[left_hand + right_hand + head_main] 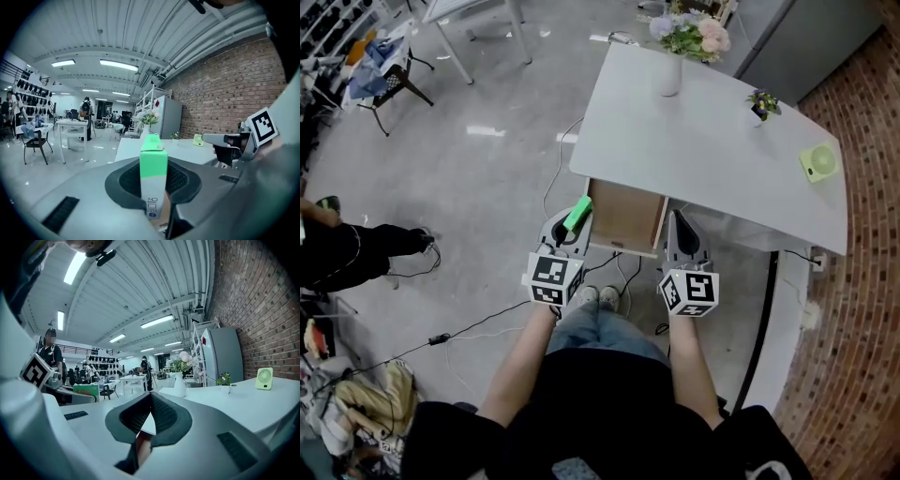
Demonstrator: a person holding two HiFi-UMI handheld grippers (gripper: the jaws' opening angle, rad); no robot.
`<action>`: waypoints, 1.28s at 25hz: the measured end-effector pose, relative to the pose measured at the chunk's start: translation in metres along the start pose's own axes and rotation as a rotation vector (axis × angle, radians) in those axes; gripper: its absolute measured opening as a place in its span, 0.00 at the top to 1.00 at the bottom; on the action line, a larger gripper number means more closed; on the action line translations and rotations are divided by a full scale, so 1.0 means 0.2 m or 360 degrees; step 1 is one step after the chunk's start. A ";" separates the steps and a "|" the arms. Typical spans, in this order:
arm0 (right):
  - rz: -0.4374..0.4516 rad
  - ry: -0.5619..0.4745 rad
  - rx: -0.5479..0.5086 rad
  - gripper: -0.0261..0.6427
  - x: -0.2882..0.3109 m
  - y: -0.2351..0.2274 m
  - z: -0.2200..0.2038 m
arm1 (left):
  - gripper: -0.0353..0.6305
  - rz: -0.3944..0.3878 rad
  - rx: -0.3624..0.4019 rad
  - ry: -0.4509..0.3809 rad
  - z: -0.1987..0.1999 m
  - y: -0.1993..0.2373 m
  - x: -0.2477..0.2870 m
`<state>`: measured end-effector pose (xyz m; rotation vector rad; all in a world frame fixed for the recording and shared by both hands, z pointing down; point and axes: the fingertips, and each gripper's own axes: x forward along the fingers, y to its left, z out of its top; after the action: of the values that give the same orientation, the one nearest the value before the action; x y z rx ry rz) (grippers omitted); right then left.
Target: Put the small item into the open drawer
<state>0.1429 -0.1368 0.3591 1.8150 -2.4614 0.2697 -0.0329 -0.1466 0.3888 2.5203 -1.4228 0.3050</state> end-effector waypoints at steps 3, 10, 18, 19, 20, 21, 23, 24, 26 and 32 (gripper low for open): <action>-0.0001 0.0046 0.0019 0.96 0.04 0.00 -0.06 | 0.81 -0.0016 -0.0009 0.0033 -0.03 0.01 0.05; 0.0005 0.0186 0.0069 0.96 0.17 -0.02 -0.30 | 0.81 -0.0074 -0.0030 0.0141 -0.21 0.01 0.25; 0.0004 0.0350 0.0108 0.96 0.41 -0.08 -0.75 | 0.81 -0.0133 -0.0073 0.0283 -0.58 0.06 0.54; 0.0005 0.0365 0.0115 0.96 0.45 -0.09 -0.81 | 0.81 -0.0140 -0.0077 0.0306 -0.64 0.07 0.57; 0.0008 0.0380 0.0122 0.96 0.48 -0.09 -0.88 | 0.81 -0.0147 -0.0083 0.0328 -0.70 0.07 0.61; 0.0013 0.0395 0.0125 0.96 0.50 -0.09 -0.94 | 0.81 -0.0155 -0.0088 0.0349 -0.76 0.08 0.63; 0.0024 0.0412 0.0122 0.96 0.55 -0.06 -1.07 | 0.81 -0.0174 -0.0093 0.0380 -0.90 0.11 0.68; 0.0027 0.0415 0.0118 0.96 0.58 -0.05 -1.13 | 0.81 -0.0183 -0.0092 0.0390 -0.97 0.13 0.71; 0.0030 0.0429 0.0113 0.96 0.64 -0.04 -1.25 | 0.81 -0.0200 -0.0086 0.0417 -1.09 0.16 0.78; 0.0017 0.0536 0.0161 0.96 0.76 -0.17 -1.48 | 0.81 -0.0199 -0.0100 0.0627 -1.32 0.13 1.01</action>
<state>0.1161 -0.2348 0.6777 1.6317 -2.2594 0.6529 0.0298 -0.2438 0.7015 2.3182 -1.1006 0.6775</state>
